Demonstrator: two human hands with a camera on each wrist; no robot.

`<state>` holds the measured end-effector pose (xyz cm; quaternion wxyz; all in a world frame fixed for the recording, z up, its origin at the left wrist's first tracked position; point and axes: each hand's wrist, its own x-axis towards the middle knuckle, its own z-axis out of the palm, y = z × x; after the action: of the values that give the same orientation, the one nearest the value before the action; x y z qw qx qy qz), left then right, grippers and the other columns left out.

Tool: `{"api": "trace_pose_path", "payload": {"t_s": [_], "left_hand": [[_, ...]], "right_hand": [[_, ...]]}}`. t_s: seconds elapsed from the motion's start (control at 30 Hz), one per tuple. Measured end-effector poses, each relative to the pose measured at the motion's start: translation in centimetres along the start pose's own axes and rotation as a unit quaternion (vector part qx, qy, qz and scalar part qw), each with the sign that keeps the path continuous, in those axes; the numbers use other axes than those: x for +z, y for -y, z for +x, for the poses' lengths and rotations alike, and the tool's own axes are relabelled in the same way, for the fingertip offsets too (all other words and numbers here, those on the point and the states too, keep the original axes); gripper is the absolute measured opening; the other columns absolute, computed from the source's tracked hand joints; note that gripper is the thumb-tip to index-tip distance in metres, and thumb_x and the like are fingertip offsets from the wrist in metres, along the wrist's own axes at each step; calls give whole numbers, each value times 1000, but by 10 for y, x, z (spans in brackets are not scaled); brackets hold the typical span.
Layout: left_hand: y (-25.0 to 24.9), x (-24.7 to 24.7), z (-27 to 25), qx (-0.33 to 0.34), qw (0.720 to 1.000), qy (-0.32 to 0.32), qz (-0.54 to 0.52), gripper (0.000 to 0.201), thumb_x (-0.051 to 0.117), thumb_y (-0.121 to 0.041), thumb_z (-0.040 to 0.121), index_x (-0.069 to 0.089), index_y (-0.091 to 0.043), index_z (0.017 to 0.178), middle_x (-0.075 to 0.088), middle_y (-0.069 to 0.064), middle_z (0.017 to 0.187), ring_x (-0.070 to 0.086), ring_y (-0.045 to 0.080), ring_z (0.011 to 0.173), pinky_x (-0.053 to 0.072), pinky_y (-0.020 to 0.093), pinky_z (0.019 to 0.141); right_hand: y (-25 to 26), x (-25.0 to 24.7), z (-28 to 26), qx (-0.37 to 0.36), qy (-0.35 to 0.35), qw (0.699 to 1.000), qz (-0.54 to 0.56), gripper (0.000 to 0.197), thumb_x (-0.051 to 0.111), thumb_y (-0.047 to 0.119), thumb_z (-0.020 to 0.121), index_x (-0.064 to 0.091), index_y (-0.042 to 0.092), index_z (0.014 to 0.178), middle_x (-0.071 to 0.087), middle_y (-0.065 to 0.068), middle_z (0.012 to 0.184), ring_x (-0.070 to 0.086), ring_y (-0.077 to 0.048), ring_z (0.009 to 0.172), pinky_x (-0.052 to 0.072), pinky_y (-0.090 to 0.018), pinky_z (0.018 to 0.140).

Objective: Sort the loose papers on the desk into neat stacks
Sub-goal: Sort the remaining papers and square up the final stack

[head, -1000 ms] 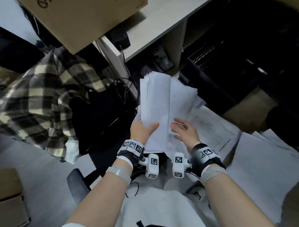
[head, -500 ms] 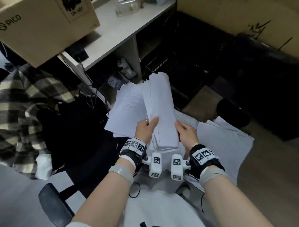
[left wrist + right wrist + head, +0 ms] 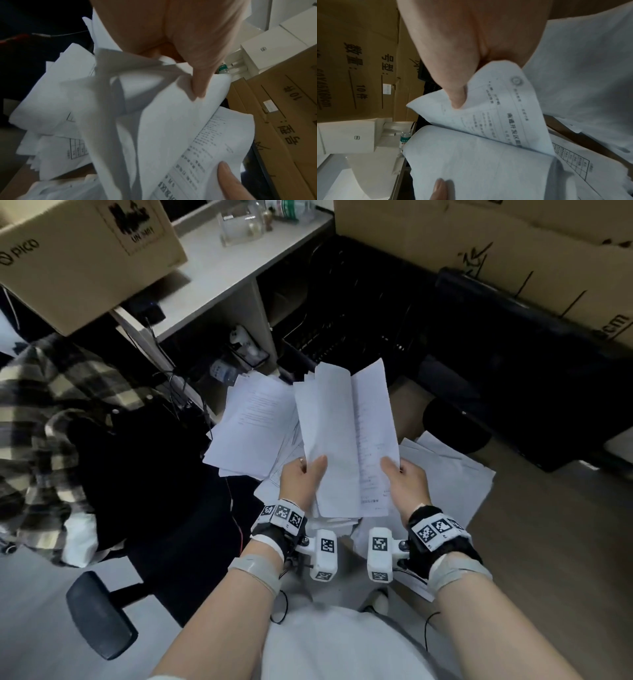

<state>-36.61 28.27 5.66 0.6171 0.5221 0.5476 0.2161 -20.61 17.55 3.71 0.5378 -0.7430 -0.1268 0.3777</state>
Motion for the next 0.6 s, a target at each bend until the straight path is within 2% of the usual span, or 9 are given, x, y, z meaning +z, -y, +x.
{"api": "trace_pose_path", "payload": {"t_s": [0.03, 0.07, 0.13, 0.2, 0.3, 0.37, 0.4, 0.5, 0.6], "left_hand": [[-1, 0, -2, -13, 999, 34, -24, 12, 72, -17, 90, 68, -6, 89, 74, 6, 80, 70, 21, 72, 58, 33, 64], [-5, 0, -5, -27, 997, 61, -40, 12, 74, -11, 88, 69, -4, 96, 75, 7, 83, 72, 22, 75, 60, 31, 64], [-6, -3, -4, -37, 995, 91, 5, 16, 77, -12, 86, 69, -4, 97, 74, 4, 82, 71, 15, 70, 57, 24, 57], [-5, -8, 7, -35, 994, 89, 60, 16, 76, -21, 87, 70, -7, 94, 74, 5, 85, 71, 17, 75, 57, 25, 62], [-7, -22, 25, -44, 993, 61, 90, 18, 76, -30, 83, 70, -14, 82, 75, 10, 91, 71, 25, 86, 59, 37, 83], [-6, -34, 41, -30, 993, 47, 103, 39, 74, -47, 71, 72, -10, 83, 76, 9, 88, 72, 26, 87, 59, 44, 85], [-5, -41, 52, -16, 993, 44, 111, 48, 71, -52, 66, 73, -8, 85, 76, 9, 86, 72, 27, 86, 59, 46, 84], [0, -56, 75, 3, 991, 43, 124, 50, 69, -52, 67, 75, -6, 84, 75, 10, 83, 72, 28, 86, 59, 47, 83], [7, -62, 91, -5, 990, 44, 134, 36, 73, -40, 79, 75, -5, 87, 75, 9, 86, 72, 27, 88, 58, 40, 85]], "right_hand": [[2, 0, -1, -5, 7, 1000, 6, 34, 61, 32, 91, 66, -2, 87, 65, -6, 77, 59, -19, 71, 50, -33, 67], [4, 1, -4, -5, 13, 1000, 11, 29, 63, 28, 92, 68, 0, 87, 66, -4, 76, 59, -16, 69, 50, -31, 65], [9, 8, -7, -7, 24, 1000, 11, 23, 65, 23, 92, 70, 2, 85, 68, -3, 75, 58, -14, 65, 50, -30, 63], [10, 15, -6, -6, 10, 1000, 7, 26, 67, 24, 90, 69, 0, 83, 65, -3, 73, 56, -15, 64, 49, -31, 63], [3, 22, 1, 21, -69, 997, -12, 38, 68, 35, 81, 66, -3, 81, 65, -5, 70, 55, -16, 64, 49, -33, 63], [-1, 29, 6, 43, -114, 992, -38, 38, 66, 41, 73, 68, 3, 79, 73, -7, 73, 63, -22, 65, 54, -36, 67], [-2, 34, 7, 57, -128, 988, -58, 33, 65, 41, 72, 71, 9, 77, 74, -4, 73, 67, -26, 69, 57, -38, 70], [-8, 51, 5, 96, -147, 981, -82, 20, 65, 37, 74, 74, 19, 72, 74, 4, 72, 70, -28, 77, 58, -42, 75], [-20, 61, -1, 128, -156, 975, -89, 16, 64, 34, 76, 75, 23, 71, 74, 7, 73, 69, -26, 75, 59, -41, 76]]}}
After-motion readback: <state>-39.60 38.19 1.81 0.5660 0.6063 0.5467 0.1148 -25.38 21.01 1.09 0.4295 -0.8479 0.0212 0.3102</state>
